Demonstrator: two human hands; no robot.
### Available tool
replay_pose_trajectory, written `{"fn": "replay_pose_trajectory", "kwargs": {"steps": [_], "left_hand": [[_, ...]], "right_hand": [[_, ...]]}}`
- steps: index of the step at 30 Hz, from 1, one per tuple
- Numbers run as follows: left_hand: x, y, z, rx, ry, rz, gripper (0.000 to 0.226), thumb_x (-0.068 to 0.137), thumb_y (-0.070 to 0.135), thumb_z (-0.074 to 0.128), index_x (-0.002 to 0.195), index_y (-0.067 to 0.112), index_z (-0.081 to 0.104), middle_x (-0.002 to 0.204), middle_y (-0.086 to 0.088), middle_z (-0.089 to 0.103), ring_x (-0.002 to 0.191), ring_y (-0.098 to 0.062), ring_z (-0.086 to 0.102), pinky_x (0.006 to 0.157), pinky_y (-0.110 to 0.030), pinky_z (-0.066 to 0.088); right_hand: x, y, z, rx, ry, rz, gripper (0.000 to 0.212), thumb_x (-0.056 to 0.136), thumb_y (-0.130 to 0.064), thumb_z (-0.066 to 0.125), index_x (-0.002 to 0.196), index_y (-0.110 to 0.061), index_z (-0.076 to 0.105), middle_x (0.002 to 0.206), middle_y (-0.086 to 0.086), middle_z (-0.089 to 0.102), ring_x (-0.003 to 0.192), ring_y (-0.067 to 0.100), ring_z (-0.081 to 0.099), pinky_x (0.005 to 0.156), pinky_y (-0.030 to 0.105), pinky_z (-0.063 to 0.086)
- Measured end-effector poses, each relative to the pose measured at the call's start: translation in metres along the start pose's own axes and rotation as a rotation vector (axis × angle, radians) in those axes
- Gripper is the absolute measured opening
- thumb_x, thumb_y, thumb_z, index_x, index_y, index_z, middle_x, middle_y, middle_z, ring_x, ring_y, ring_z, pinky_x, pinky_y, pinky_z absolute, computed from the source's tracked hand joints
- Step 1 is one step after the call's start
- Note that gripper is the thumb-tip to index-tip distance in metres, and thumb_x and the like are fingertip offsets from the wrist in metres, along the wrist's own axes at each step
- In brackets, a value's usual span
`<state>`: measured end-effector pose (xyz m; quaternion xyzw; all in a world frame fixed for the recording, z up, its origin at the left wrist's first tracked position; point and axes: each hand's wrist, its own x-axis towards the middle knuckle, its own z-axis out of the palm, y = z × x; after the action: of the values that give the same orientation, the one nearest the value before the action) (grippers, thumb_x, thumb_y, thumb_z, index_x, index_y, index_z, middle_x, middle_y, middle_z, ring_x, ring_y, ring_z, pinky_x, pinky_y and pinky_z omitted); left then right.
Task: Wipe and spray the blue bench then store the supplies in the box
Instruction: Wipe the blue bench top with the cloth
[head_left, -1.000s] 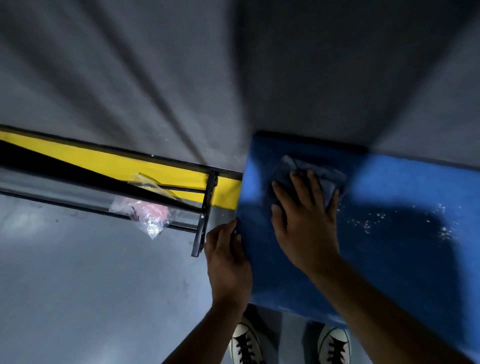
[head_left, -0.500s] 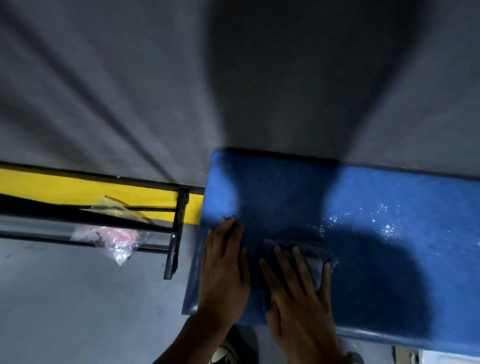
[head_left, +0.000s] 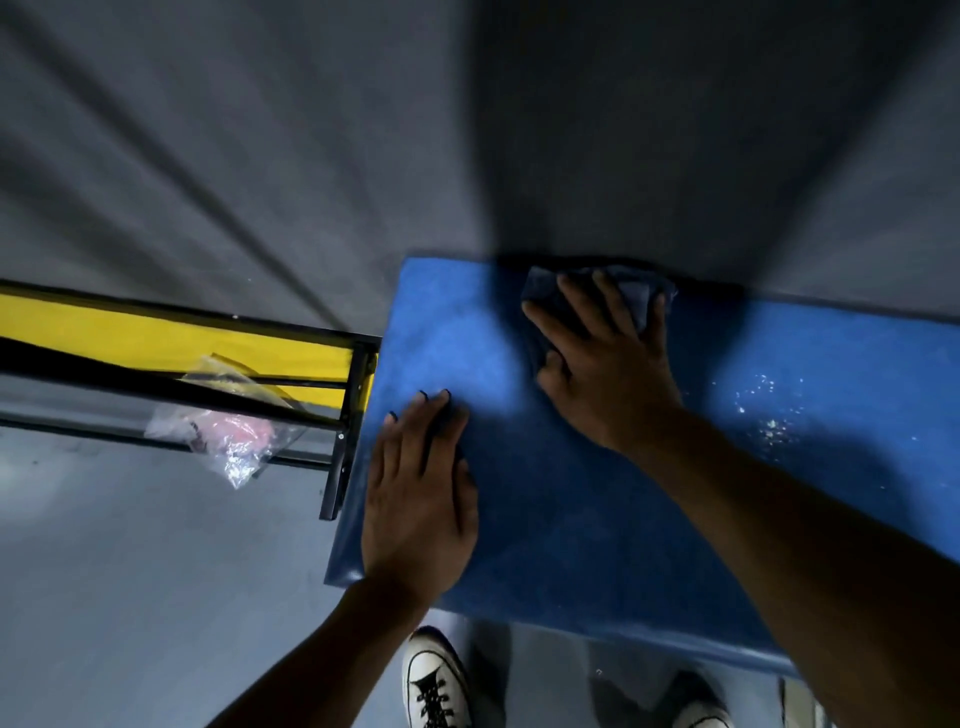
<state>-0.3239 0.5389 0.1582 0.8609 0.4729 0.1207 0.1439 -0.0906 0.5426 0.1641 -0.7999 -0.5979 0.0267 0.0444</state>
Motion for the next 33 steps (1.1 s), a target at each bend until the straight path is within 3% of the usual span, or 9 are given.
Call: {"fn": "replay_pose_trajectory", "kwargs": {"steps": [5, 9, 15, 18, 21, 28, 33], "left_hand": [[0.003, 0.008, -0.004, -0.003, -0.008, -0.002, 0.048, 0.092, 0.02, 0.045, 0.139, 0.012, 0.055, 0.152, -0.008, 0.048, 0.147, -0.029, 0.04, 0.122, -0.053, 0.028], [0.004, 0.01, -0.004, 0.001, 0.022, -0.007, 0.049, 0.089, 0.017, 0.049, 0.136, 0.011, 0.059, 0.149, -0.012, 0.051, 0.144, -0.033, 0.043, 0.118, -0.055, 0.032], [0.003, 0.009, 0.0, 0.027, 0.061, 0.023, 0.048, 0.089, 0.017, 0.048, 0.135, 0.007, 0.058, 0.149, -0.014, 0.051, 0.143, -0.036, 0.043, 0.116, -0.056, 0.034], [0.004, 0.019, 0.002, 0.065, 0.072, -0.021, 0.05, 0.086, 0.017, 0.05, 0.134, 0.008, 0.058, 0.147, -0.015, 0.051, 0.142, -0.037, 0.043, 0.115, -0.056, 0.035], [0.002, 0.033, 0.009, 0.086, 0.074, 0.013, 0.05, 0.085, 0.019, 0.048, 0.133, 0.008, 0.059, 0.145, -0.016, 0.052, 0.14, -0.038, 0.044, 0.116, -0.056, 0.033], [0.003, 0.043, 0.013, 0.108, 0.082, 0.015, 0.052, 0.084, 0.017, 0.048, 0.134, 0.006, 0.058, 0.146, -0.019, 0.05, 0.139, -0.041, 0.043, 0.117, -0.055, 0.032], [0.001, 0.056, 0.016, 0.115, 0.066, -0.027, 0.055, 0.083, 0.019, 0.048, 0.136, 0.008, 0.055, 0.149, -0.02, 0.046, 0.142, -0.041, 0.039, 0.118, -0.059, 0.03]], "right_hand": [[-0.03, -0.009, -0.006, 0.074, -0.015, 0.127, 0.064, 0.083, -0.04, 0.042, 0.146, -0.039, 0.049, 0.162, 0.0, 0.039, 0.156, 0.03, 0.021, 0.116, 0.074, 0.015], [-0.097, -0.003, -0.015, 0.076, -0.048, 0.12, 0.063, 0.084, -0.04, 0.048, 0.147, -0.039, 0.046, 0.164, -0.001, 0.035, 0.157, 0.029, 0.017, 0.118, 0.07, 0.013], [-0.211, 0.011, -0.012, 0.076, 0.06, 0.048, 0.061, 0.074, -0.037, 0.061, 0.135, -0.033, 0.065, 0.154, 0.002, 0.052, 0.148, 0.034, 0.04, 0.112, 0.073, 0.025], [-0.229, 0.02, -0.007, 0.044, 0.062, 0.001, 0.066, 0.069, -0.038, 0.064, 0.134, -0.033, 0.066, 0.15, 0.003, 0.056, 0.144, 0.033, 0.045, 0.108, 0.075, 0.03], [-0.214, 0.026, -0.01, 0.052, 0.021, -0.036, 0.07, 0.066, -0.039, 0.063, 0.136, -0.034, 0.064, 0.155, 0.002, 0.051, 0.147, 0.033, 0.042, 0.109, 0.076, 0.028], [-0.113, 0.074, -0.023, 0.032, -0.067, -0.056, 0.064, 0.079, -0.04, 0.05, 0.143, -0.038, 0.051, 0.161, 0.001, 0.041, 0.153, 0.029, 0.029, 0.116, 0.071, 0.018], [-0.043, 0.096, -0.019, -0.011, -0.058, 0.04, 0.067, 0.078, -0.042, 0.043, 0.144, -0.035, 0.05, 0.158, 0.003, 0.043, 0.149, 0.033, 0.034, 0.112, 0.075, 0.019]]}}
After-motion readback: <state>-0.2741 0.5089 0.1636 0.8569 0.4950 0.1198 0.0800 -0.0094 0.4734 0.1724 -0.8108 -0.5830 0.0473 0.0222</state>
